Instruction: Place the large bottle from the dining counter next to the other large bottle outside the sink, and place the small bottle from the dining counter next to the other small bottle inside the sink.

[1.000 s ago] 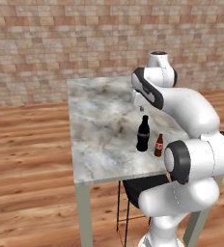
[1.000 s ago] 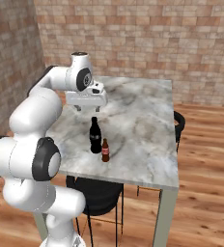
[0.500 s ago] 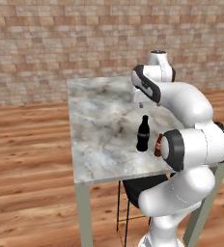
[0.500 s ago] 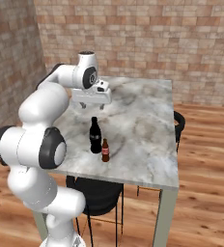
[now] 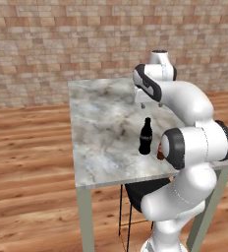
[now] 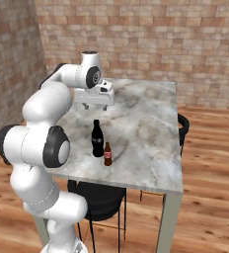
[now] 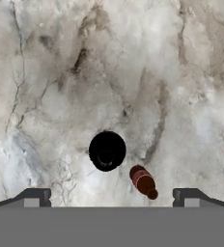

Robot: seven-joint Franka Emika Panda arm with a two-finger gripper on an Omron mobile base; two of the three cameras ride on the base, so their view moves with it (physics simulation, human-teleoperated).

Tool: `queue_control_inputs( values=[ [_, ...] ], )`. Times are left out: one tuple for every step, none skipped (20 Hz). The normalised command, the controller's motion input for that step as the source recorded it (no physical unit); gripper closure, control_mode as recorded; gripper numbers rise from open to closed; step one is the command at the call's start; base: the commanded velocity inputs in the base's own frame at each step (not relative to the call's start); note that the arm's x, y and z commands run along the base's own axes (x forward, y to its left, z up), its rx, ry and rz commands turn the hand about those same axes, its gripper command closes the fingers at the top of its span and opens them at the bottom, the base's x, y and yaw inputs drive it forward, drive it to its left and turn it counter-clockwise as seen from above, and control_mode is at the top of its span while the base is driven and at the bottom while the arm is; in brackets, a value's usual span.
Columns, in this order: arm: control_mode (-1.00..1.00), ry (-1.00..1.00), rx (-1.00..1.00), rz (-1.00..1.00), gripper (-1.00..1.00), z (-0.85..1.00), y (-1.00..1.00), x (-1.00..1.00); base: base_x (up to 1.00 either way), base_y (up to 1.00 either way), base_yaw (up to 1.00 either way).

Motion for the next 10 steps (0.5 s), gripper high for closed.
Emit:
queue_control_inputs(
  values=[
    [-1.00,0.00,0.00,0.00,-1.00,0.00,0.00,0.00,0.00,0.00,0.00],
    [-1.00,0.00,0.00,0.00,-1.00,0.00,0.00,0.00,0.00,0.00,0.00],
    [-1.00,0.00,0.00,0.00,-1.00,0.00,0.00,0.00,0.00,0.00,0.00],
    [-1.00,0.00,0.00,0.00,-1.00,0.00,0.00,0.00,0.00,0.00,0.00],
    [-1.00,0.00,0.00,0.00,-1.00,-0.06,0.00,0.00,0.00,0.00,0.00],
    [-1.00,0.00,0.00,0.00,-1.00,-0.14,0.00,0.00,0.00,0.00,0.00],
    [-1.00,0.00,0.00,0.00,-1.00,-0.24,0.00,0.00,0.00,0.00,0.00],
    [-1.00,0.00,0.00,0.00,-1.00,-0.28,0.00,0.00,0.00,0.00,0.00],
    [-1.00,0.00,0.00,0.00,-1.00,-0.34,0.00,0.01,0.00,0.00,0.00],
    [-1.00,0.00,0.00,0.00,-1.00,-0.42,0.00,0.04,0.00,0.00,0.00]
  ],
)
